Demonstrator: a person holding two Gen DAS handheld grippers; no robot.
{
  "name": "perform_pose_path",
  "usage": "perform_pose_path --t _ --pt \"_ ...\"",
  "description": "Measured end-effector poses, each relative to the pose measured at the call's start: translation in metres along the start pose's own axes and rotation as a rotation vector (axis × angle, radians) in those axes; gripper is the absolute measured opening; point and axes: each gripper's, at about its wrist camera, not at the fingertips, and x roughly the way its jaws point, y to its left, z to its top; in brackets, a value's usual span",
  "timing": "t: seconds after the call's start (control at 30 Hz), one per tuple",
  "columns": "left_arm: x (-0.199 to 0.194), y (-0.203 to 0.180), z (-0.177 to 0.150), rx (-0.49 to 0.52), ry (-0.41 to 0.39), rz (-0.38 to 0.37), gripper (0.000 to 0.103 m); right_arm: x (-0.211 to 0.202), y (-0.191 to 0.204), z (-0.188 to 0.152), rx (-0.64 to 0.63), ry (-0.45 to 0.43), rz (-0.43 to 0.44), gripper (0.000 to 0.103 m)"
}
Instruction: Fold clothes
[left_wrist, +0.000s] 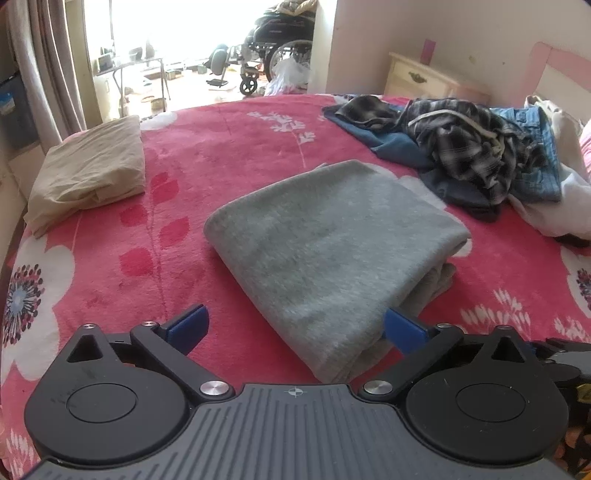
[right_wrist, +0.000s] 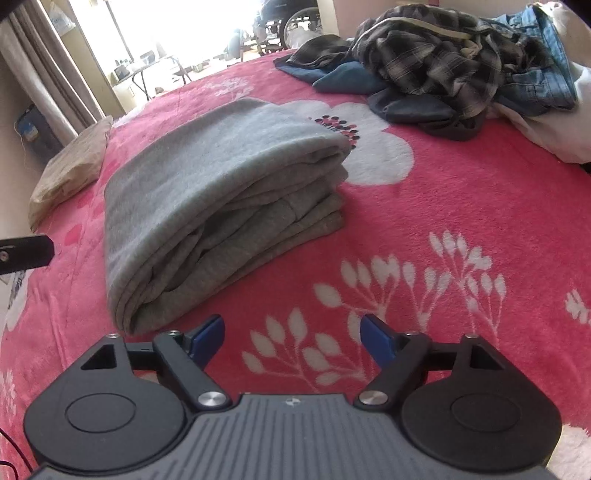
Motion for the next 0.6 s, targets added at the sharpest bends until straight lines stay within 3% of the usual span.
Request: perform_pose_path --t 0.3,0.6 --pt "-0.0017 -0.0035 -0.0008 -0.018 0.000 0.024 0.103 -0.0043 0.0010 0.0011 -0.005 -0.028 -0.007 0.094" --pt "0.0059 0.0049 -0.0034 -0.062 0.039 0.046 0.103 -0.0061 0.0096 0.0042 -0.011 0.017 -0.060 0.095"
